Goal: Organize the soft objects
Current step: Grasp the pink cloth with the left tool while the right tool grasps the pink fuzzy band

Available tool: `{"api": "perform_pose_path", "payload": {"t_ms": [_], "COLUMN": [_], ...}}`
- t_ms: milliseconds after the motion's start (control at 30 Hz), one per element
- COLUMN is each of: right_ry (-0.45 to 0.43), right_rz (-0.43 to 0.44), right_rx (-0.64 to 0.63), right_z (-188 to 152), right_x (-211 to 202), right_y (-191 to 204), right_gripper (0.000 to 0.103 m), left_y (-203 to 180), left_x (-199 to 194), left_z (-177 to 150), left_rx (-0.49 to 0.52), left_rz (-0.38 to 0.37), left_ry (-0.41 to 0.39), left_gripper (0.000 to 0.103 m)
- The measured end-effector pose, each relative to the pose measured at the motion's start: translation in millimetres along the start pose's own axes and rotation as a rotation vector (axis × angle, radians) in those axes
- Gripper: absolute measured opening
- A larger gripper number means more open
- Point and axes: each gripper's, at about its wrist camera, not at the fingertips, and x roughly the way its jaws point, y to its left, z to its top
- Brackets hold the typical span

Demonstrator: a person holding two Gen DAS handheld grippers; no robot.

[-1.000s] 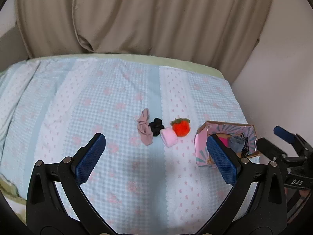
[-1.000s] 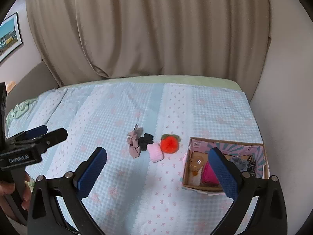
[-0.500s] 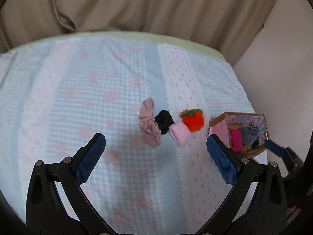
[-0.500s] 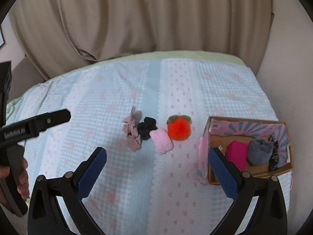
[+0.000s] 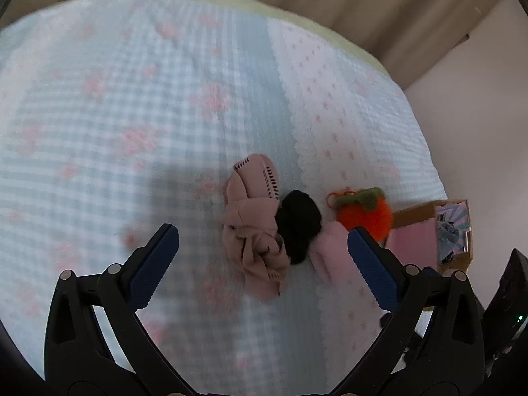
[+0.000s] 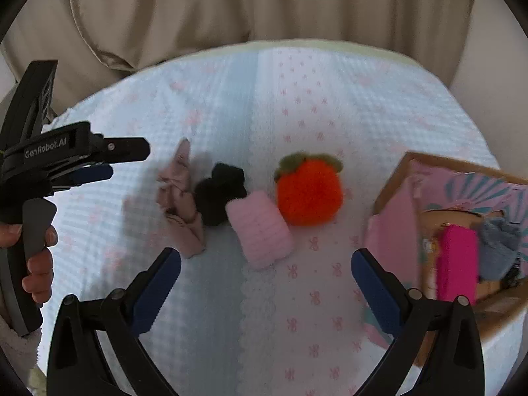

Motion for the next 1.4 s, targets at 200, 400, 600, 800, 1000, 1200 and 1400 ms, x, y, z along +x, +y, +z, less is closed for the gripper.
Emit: {"api": "perform_pose_path", "payload": {"t_ms": [200, 400, 600, 800, 1000, 1200, 1400], "right_ry": [0.035, 0.047, 0.086, 0.078, 0.04, 0.014, -0.018], "right_rz": [0.012, 0.011, 0.008, -0.044, -0.059, -0.055, -0.053], "right_rx": [-0.02, -0.034, -0.062, -0.058, -0.045, -0.034, -0.025], "right_z": [-0.6, 1.3, 4.9, 0.2, -2.4, 0.4, 8.3], "right_x": [49.1, 76.0, 94.9, 94.8, 81.7, 61.4, 25.2], "right_y": [0.5, 2.4, 8.1, 11.0, 11.5, 13.8, 15.1], "right_gripper": [0.096, 0.096, 0.064, 0.049, 0.044, 0.044, 0.044], "left_y": [19.3, 25.5, 17.1, 11.5, 9.7, 9.1, -5.8], "left_x": [41.8, 68.6, 82.8, 79.0, 62.8, 34.5, -6.5], "left_z": [-0.4, -2.7, -9.7, -10.0, -10.9, -11.5, -15.4], "left_rx": [-0.055, -0.055, -0.018, -0.012, -0.003, 0.001, 0.014], "left_rz": [-0.028, -0.04, -0.026, -0.016, -0.012, -0.008, 0.001], "left_ry": [0.016, 0.048, 0.072, 0.049, 0.021, -0.011, -0.04], "left_gripper": [0.085, 0.066, 0.04, 0.03, 0.027, 0.027, 0.027]}}
